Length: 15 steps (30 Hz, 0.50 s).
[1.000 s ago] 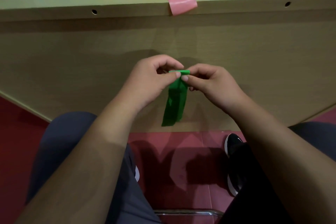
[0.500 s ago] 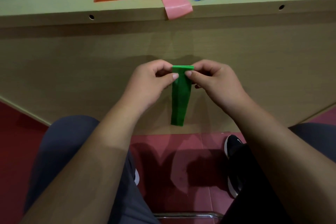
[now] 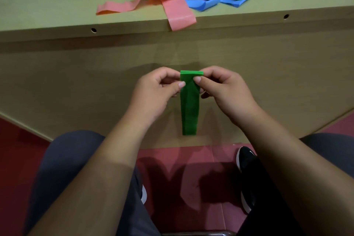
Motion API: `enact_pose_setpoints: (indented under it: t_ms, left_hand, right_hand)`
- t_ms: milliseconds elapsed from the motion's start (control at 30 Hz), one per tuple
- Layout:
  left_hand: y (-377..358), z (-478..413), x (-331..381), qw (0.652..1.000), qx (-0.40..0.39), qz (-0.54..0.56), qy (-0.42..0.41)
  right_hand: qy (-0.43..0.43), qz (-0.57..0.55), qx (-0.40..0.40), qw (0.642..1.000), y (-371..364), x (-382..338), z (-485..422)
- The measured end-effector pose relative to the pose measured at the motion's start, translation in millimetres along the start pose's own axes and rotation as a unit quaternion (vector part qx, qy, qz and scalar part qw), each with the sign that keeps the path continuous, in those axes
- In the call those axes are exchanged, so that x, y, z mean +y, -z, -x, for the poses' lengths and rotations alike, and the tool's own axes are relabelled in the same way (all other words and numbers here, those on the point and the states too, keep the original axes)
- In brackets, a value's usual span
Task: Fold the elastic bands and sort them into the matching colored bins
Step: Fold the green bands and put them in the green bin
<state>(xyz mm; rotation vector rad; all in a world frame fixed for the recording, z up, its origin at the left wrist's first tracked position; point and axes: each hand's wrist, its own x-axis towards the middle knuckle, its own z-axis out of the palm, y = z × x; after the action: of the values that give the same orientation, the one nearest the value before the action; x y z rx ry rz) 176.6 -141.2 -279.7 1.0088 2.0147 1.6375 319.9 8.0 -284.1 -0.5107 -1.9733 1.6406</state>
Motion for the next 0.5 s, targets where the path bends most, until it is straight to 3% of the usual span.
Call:
enact_pose_setpoints:
  t_ms: [200, 500]
  left_hand:
    - [-2.1, 1.6, 2.3, 1.0, -0.007, -0.009, 0.0]
    - [-7.8, 5.6, 8.4, 0.998, 0.005, 0.064, 0.022]
  right_hand:
    - [-0.021, -0.058, -0.017, 0.998, -0.7, -4.3, 0.9]
    - [-0.008, -0.068, -0.011, 0.998, -1.1, -5.1, 1.3]
